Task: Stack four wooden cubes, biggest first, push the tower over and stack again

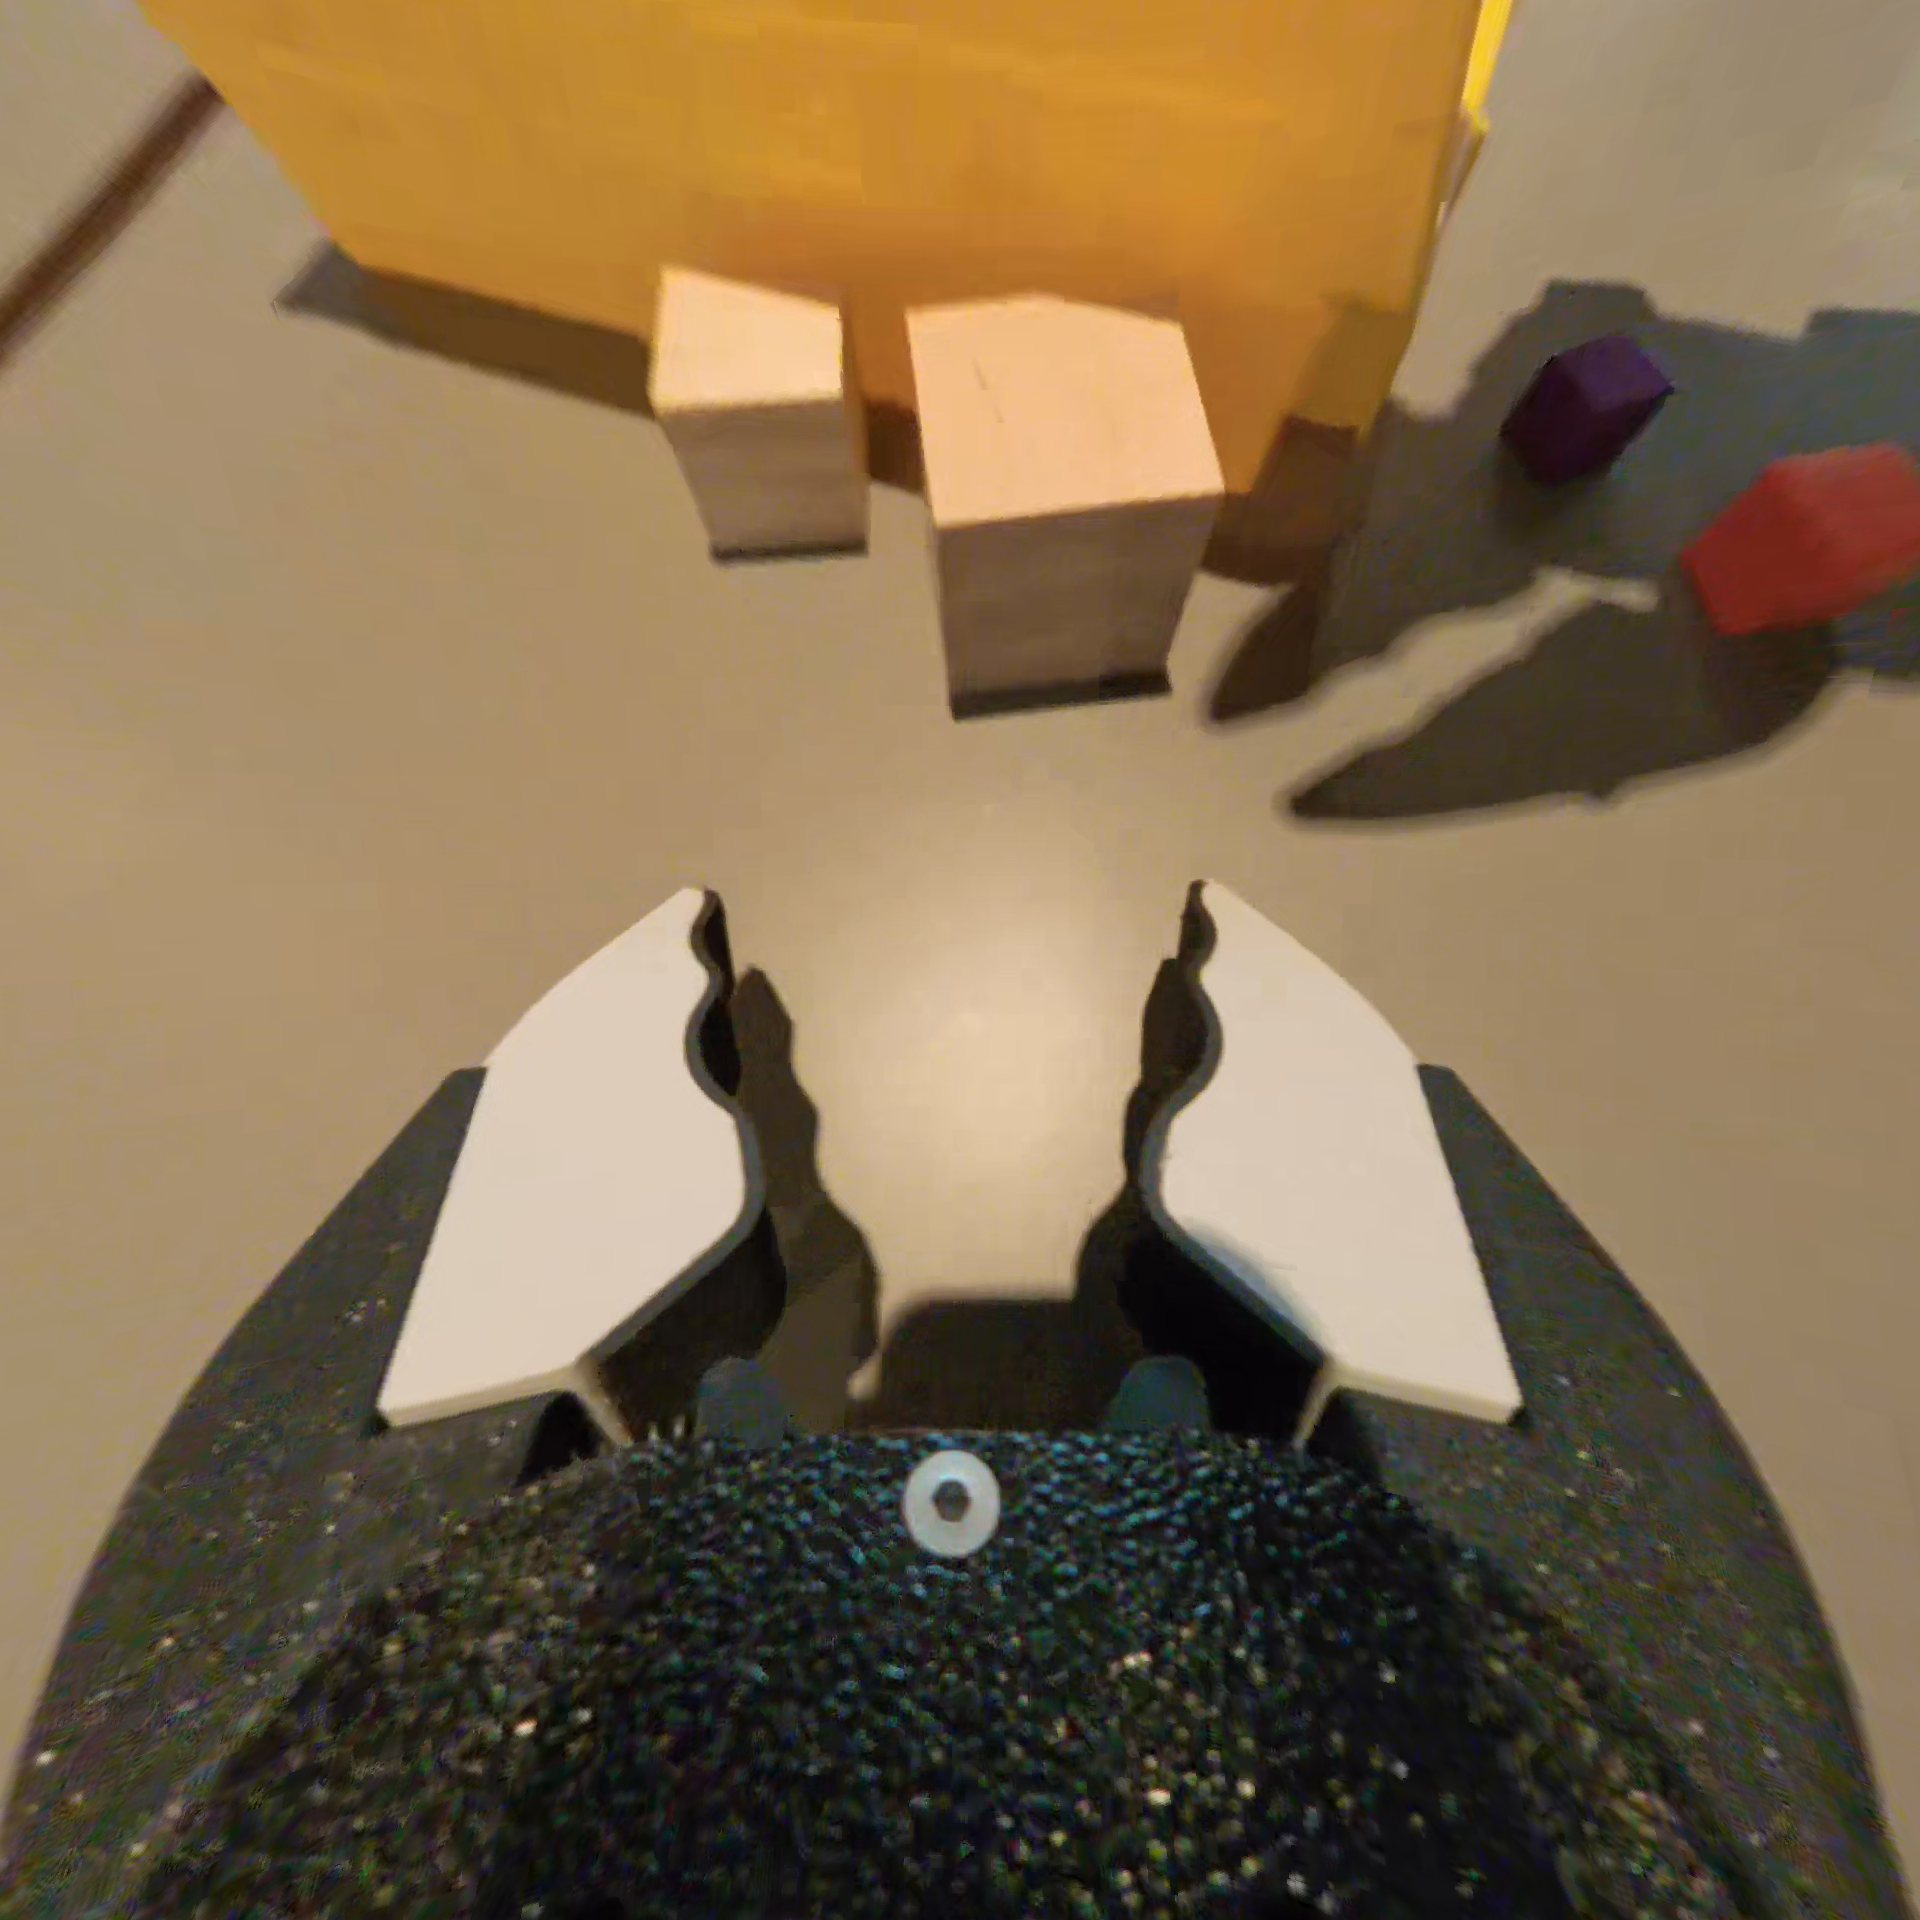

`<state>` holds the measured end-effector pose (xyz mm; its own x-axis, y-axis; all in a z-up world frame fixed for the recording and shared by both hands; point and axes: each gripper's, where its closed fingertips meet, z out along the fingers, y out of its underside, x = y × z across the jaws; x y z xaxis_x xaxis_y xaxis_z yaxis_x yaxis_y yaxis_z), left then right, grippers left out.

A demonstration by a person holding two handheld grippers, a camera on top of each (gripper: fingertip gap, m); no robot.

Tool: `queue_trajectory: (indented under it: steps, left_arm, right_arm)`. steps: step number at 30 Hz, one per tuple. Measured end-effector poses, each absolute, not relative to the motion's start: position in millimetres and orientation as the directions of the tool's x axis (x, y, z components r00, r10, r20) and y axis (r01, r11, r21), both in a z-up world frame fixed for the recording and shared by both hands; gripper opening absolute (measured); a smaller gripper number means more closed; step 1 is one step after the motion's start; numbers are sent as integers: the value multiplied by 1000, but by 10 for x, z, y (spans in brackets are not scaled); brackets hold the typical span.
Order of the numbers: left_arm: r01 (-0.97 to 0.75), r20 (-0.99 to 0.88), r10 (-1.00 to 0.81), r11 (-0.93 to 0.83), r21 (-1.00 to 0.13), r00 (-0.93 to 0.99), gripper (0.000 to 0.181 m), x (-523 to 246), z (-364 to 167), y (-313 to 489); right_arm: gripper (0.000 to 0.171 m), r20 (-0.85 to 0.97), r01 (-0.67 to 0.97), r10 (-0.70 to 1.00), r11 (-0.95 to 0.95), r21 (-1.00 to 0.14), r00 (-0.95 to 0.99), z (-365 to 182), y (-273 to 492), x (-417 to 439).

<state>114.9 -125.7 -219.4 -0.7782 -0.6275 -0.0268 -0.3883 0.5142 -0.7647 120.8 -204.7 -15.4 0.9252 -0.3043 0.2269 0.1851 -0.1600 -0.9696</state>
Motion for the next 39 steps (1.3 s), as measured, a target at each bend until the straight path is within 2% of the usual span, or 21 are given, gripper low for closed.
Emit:
queue_trajectory:
  steps: [2, 4, 6, 11, 13, 15, 19, 24, 29, 34, 39]
  left_arm:
    - [-429, 2, -630, 527, -734, -777, 89, 1104, -2339, -1317]
    - [-423, -68, -634, 588, -689, -770, 92, 1148, -2424, -1357]
    - [-397, -63, -637, 551, -734, -768, 94, 1219, -2342, -1561]
    - [-373, -75, -652, 520, -769, -754, 95, 1416, -2275, -1954]
    - [-370, -101, -663, 529, -764, -742, 86, 1499, -2283, -2016]
    - [-364, -121, -671, 535, -762, -731, 65, 1569, -2284, -2031]
    - [-332, -83, -623, 518, -788, -777, 64, 1483, -2239, -2034]
    - [-231, -116, -516, 560, -796, -849, 63, 1255, -2195, -1568]
    - [-141, -75, -348, 556, -819, -935, 63, 767, -2129, -880]
    - [-152, -23, -284, 578, -802, -958, 63, 301, -2219, -250]
    - [-165, -7, -274, 599, -784, -962, 63, 86, -2260, 37]
  right_arm:
    - [30, 269, 209, -309, -215, -954, 912, -317, -2069, 1146]
    - [36, 315, 244, -318, -242, -939, 894, -392, -2082, 1125]
    - [42, 359, 297, -348, -220, -929, 866, -319, -2076, 1140]
    - [37, 371, 384, -388, -47, -922, 844, -79, -2077, 1080]
    - [34, 372, 396, -400, -23, -918, 838, -70, -2112, 1096]
    - [31, 357, 389, -404, -2, -921, 842, -81, -2146, 1124]
    - [28, 313, 360, -396, 49, -932, 864, -95, -2189, 1155]
    - [24, 302, 351, -361, 78, -933, 883, -101, -2210, 1117]
    - [22, 305, 347, -311, 86, -934, 900, -127, -2154, 1040]
    - [21, 328, 357, -277, 61, -932, 903, -188, -2040, 970]
    - [21, 338, 359, -243, 45, -932, 909, -240, -1945, 903]
